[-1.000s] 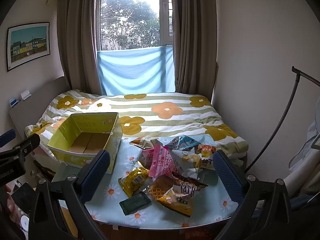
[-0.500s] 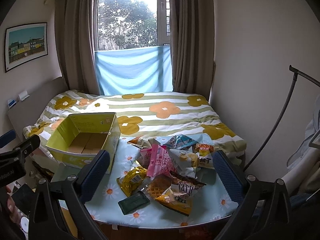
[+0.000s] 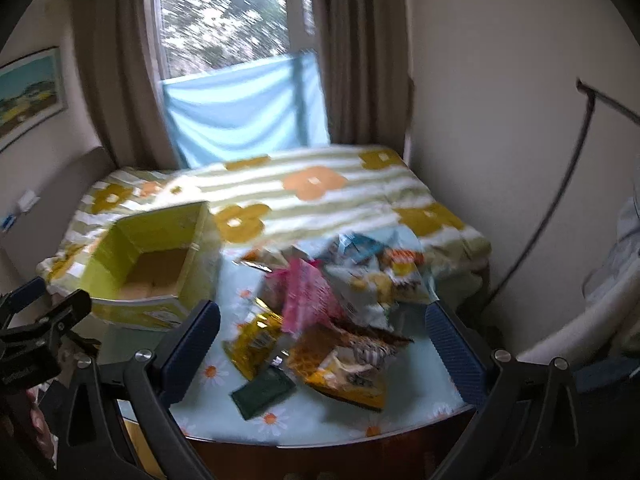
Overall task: Organize snacks
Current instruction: 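Grasp the TATRE chip bag with the right tool while the left tool grasps the gold wafer bag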
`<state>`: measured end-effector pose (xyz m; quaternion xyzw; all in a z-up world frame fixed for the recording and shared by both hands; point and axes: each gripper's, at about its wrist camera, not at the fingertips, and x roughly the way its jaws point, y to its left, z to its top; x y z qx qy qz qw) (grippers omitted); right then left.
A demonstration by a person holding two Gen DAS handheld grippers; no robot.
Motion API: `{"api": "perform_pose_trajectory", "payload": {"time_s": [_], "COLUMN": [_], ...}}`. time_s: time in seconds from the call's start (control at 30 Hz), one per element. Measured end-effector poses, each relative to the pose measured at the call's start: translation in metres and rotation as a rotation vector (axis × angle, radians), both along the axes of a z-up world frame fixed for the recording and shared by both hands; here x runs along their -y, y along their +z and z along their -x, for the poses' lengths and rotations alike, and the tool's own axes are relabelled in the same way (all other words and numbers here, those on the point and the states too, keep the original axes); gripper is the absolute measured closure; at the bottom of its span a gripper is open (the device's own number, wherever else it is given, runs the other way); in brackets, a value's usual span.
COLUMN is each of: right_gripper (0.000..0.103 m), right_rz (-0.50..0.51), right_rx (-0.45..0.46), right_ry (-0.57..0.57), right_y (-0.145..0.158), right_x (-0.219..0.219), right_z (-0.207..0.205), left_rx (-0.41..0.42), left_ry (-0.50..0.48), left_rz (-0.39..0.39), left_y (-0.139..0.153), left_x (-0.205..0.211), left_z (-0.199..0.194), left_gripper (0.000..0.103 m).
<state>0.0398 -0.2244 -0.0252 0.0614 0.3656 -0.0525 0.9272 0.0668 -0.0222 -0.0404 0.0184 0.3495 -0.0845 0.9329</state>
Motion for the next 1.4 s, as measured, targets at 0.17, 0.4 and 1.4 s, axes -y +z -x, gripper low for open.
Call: {"api": "perform_pose_trajectory", "payload": {"time_s": [0.17, 0.4, 1.4], "right_gripper": [0.000, 0.000, 0.023], "right_rz": [-0.050, -0.108, -0.429], "right_rx": [-0.091, -0.214, -0.467], "right_ry": [-0.053, -0.091, -0.088], "right_y": [-0.035, -0.090, -0.208], "right_x": [0.020, 0.045, 0.078], "right_z": [-0.015, -0.032, -0.088], "left_rx": [-0.085, -0.186, -0.569], "left_ry": [-0.093, -0.190, -0.417], "left_rz": [0.036, -0.016, -0.274], "left_y": [-0.037, -0.092, -0.248], "left_x": [0.012, 0.039, 0.121], "left_z": [-0.031, -0.070, -0.181], "left_gripper": [0.000, 0.000, 0.032]}}
